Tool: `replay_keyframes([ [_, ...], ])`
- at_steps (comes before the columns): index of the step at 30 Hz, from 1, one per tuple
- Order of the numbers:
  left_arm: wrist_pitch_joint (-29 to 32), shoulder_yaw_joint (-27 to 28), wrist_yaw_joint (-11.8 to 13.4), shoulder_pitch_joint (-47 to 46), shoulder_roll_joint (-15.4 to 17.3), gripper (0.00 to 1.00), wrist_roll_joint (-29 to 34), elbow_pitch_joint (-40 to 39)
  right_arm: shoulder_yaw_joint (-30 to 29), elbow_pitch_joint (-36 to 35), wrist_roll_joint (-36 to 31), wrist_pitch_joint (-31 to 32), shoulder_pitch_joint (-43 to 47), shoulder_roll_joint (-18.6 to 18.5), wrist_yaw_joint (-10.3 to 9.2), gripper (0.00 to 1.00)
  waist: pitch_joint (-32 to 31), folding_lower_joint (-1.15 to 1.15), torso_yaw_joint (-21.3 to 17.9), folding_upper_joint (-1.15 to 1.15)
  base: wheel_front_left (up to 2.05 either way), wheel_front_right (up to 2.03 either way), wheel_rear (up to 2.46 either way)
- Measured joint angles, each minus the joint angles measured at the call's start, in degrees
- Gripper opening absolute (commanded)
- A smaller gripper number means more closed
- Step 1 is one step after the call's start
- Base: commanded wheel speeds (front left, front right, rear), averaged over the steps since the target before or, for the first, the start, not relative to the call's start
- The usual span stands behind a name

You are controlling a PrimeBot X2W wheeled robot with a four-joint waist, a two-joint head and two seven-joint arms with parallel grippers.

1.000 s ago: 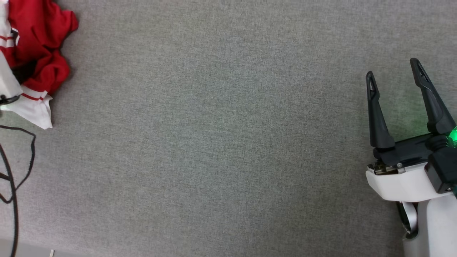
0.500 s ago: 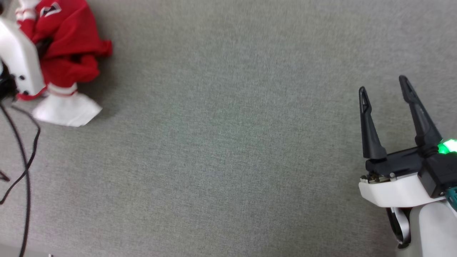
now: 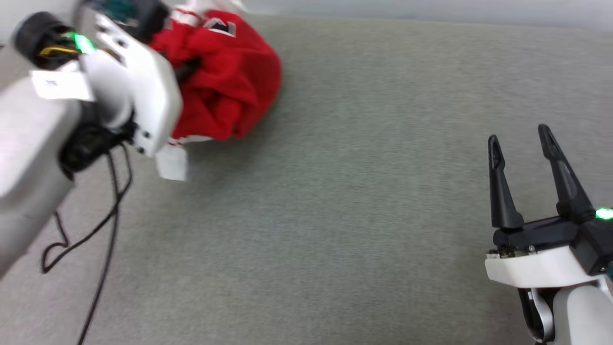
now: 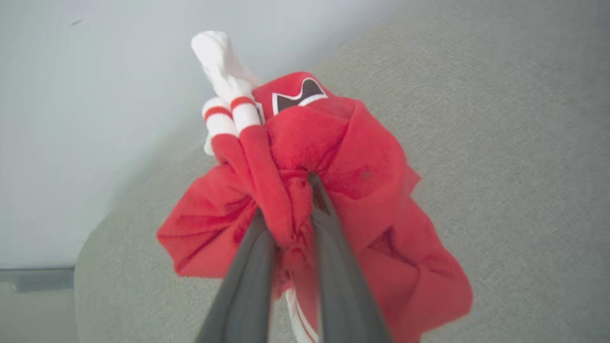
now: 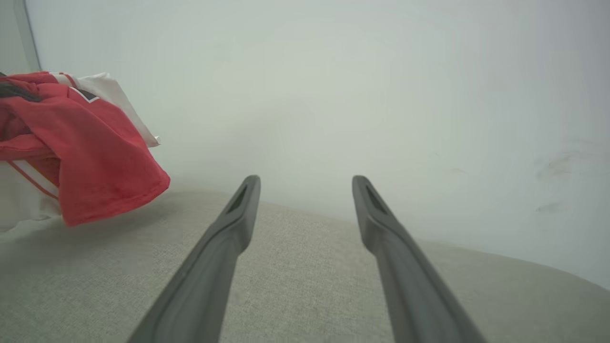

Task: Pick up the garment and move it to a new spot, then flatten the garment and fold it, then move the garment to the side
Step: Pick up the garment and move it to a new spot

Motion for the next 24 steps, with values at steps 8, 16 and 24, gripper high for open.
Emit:
replay_keyframes([
  [8,-2.14,-11.59,0.00,-3.54,-5.88,0.00,2.24,-3.75,-0.80,0.15,2.98,0.01,0.74,0.02,0.00,1.00,-1.33,0.00,-7.46,0.00,0.00,0.00,0.00],
  [16,-5.78,-19.01,0.00,-0.47,-13.96,0.00,2.82,-5.56,-2.00,0.22,4.78,0.01,2.21,0.02,0.00,1.00,-1.62,0.00,-13.06,0.00,0.00,0.00,0.00],
  [24,2.34,-19.50,0.00,14.58,-19.83,0.00,9.38,-8.84,-2.15,0.34,4.92,0.01,2.47,0.03,0.00,1.00,-0.94,0.01,-13.84,0.00,0.00,0.00,0.00],
])
